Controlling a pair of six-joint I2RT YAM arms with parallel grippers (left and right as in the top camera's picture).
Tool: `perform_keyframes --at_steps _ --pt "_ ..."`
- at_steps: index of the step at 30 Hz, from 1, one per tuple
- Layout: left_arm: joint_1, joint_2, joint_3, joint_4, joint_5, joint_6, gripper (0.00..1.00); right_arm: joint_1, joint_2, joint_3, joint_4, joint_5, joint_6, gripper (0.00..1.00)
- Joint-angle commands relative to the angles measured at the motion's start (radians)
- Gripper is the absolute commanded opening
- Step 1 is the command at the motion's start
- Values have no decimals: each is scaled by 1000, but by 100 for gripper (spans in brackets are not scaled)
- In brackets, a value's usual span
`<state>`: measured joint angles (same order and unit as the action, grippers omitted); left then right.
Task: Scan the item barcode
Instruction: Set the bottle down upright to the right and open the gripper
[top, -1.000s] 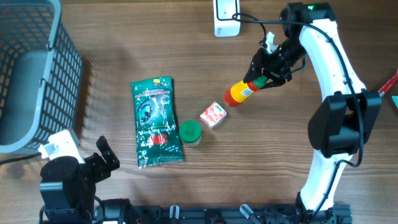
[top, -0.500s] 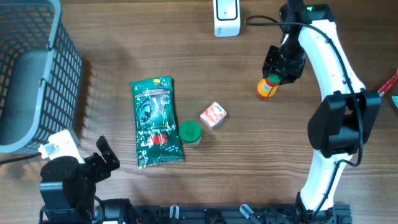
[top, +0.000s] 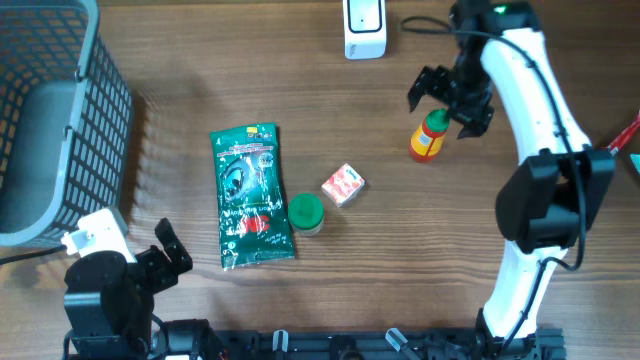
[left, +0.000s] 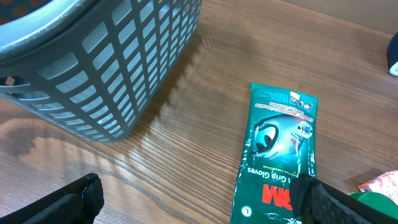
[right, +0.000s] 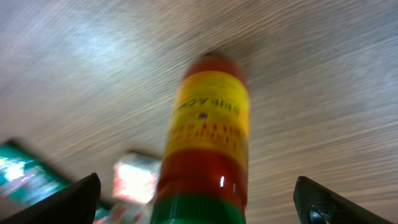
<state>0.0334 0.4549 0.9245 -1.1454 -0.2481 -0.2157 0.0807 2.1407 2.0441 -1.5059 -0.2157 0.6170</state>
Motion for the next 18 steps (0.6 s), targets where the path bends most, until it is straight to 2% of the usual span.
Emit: perform_keyframes --at_steps 1,5,7,10,18 --pt "-5 0 3 3 5 2 100 -140 -32 50 2 -175 15 100" --pt "-5 0 3 3 5 2 100 -264 -4 35 -3 -215 37 100" --pt "-5 0 3 3 5 2 100 -302 24 35 -31 -253 -2 100" --pt "-5 0 3 3 5 2 100 -304 82 35 -64 -311 -102 100" --pt "-5 0 3 3 5 2 100 -287 226 6 -81 -426 -220 100"
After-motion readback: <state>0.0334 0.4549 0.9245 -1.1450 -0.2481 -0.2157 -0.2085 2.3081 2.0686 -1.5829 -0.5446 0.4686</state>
